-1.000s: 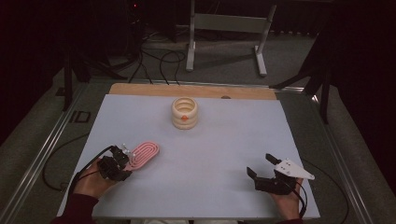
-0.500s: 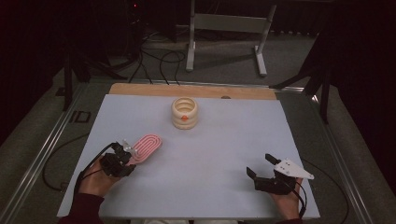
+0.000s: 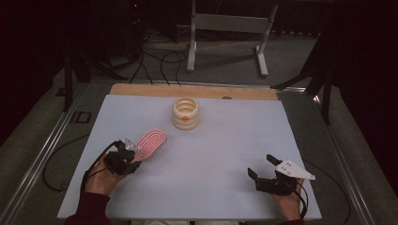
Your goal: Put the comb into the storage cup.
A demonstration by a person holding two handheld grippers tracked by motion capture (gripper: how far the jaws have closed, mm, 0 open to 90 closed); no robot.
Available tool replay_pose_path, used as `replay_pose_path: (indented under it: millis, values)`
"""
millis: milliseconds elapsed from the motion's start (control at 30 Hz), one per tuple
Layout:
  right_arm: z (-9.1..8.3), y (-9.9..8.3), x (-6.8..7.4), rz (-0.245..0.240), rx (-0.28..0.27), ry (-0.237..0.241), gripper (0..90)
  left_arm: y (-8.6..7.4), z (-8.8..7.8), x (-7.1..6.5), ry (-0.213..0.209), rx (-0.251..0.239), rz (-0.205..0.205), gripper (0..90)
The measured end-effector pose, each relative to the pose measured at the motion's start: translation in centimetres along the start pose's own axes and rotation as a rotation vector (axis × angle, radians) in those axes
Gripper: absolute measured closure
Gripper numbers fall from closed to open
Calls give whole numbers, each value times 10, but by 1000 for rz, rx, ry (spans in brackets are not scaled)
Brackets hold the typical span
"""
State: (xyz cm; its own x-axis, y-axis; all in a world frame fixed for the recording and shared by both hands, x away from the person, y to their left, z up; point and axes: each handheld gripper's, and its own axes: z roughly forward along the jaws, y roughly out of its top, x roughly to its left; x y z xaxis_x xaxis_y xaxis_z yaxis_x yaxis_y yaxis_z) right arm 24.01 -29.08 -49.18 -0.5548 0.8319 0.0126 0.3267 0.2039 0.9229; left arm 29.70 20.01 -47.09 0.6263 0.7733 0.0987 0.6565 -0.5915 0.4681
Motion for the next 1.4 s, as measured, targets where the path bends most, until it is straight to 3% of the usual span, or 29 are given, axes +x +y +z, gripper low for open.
replay_pose_path:
  millis: [800, 1067, 1233, 1400]
  values:
    - [5, 0, 3, 9, 26, -1, 91, 4, -17, -5, 20, -143, -10, 702]
    - [12, 12, 8, 8, 15, 5, 91, 10, -27, -7, 31, -180, 6, 703]
    - [13, 21, 4, 50, 5, 29, 90, 10, -27, -8, 35, -191, 4, 702]
    - [18, 25, 4, 53, 13, 41, 90, 11, -26, -9, 36, -204, 2, 703]
